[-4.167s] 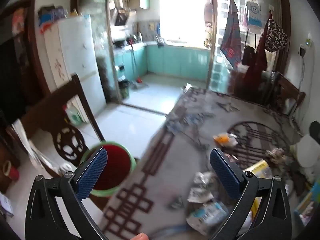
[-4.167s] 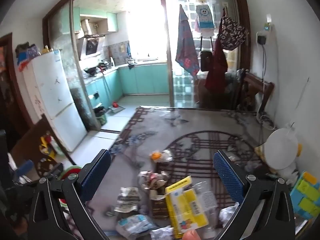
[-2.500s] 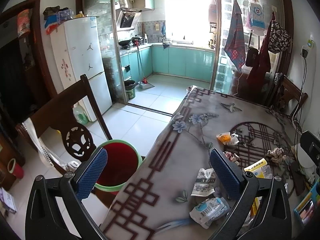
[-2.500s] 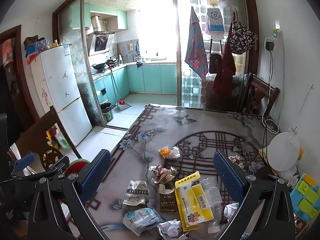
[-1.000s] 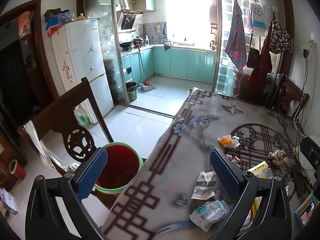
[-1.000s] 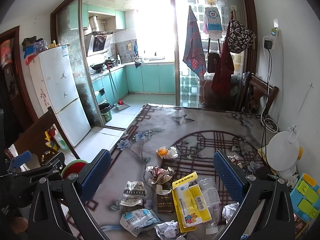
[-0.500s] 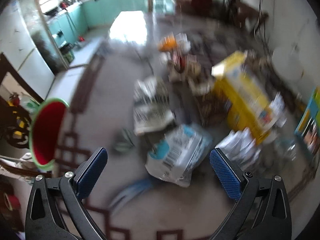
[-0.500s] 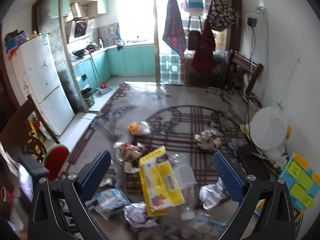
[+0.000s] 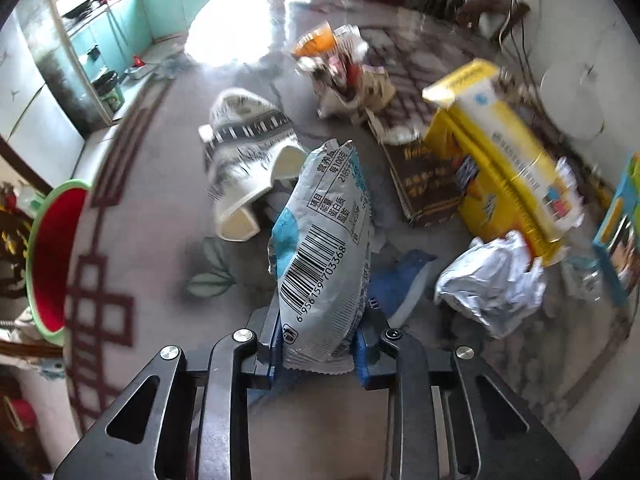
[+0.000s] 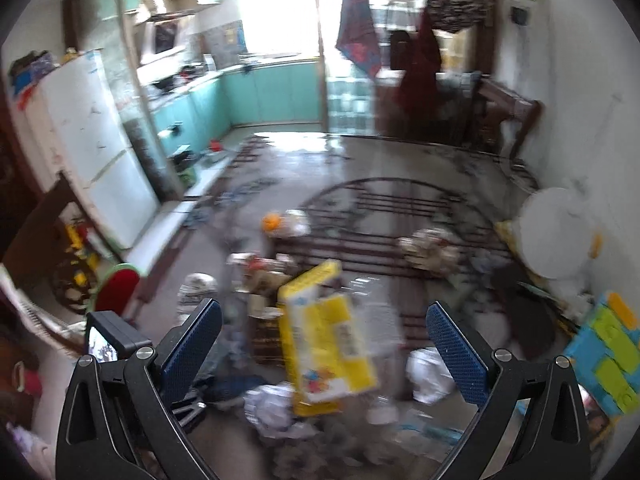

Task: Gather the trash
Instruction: 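Grasp the white barcoded snack bag with the left gripper, then carry the snack bag to the red bucket with the left gripper while the right gripper grasps the newspaper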

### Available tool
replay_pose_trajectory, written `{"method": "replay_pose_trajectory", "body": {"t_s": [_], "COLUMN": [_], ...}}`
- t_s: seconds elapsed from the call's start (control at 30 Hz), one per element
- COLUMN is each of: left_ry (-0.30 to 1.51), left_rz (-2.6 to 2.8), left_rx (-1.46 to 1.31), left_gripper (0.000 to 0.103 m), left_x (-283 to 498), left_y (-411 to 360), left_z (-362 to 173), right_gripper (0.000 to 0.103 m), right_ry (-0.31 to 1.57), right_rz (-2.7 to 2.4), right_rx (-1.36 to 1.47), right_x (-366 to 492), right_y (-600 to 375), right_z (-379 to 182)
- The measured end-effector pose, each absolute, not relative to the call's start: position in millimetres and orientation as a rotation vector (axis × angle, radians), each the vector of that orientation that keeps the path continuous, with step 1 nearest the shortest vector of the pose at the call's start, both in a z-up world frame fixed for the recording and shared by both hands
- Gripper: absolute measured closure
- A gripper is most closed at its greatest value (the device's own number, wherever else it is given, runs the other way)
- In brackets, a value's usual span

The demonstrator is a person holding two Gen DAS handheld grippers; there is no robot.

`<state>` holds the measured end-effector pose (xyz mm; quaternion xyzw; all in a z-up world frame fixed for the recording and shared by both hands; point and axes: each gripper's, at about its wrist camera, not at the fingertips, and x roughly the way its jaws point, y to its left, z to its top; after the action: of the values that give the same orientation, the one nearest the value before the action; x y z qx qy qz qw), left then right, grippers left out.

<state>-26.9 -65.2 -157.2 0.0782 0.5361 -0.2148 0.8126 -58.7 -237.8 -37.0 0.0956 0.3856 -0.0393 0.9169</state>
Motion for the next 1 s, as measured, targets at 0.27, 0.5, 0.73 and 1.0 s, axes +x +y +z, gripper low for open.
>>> {"method": "replay_pose_trajectory", "body": {"t_s": [0.27,0.5,0.73,1.0], "left_ry": [1.099,1.135,1.109,1.095], "left_rz": [-0.433,-0.254,-0.165,-0.161], "left_rx": [0.136,0.043,-0.019,-0.066], "left_gripper": [0.077,0.077,0.077,0.077], "left_x": [-40,-35,-20,24], "left_y": [-33,21,61,119], "left_z": [-126,-125,-122,-126], "right_gripper": [0.000,0.001,0.056,0.068], "right_ry": [0.868,1.074,1.192,1.099], "right_rz": [0.164,0.216,0.222,0.186], "right_rx": [0.208,0.165,0.167,0.231], "right_x": [16,75,93,88], "right_y": [-176,-130,-116,-99], "right_z": [-73,-154,-206,-179]}}
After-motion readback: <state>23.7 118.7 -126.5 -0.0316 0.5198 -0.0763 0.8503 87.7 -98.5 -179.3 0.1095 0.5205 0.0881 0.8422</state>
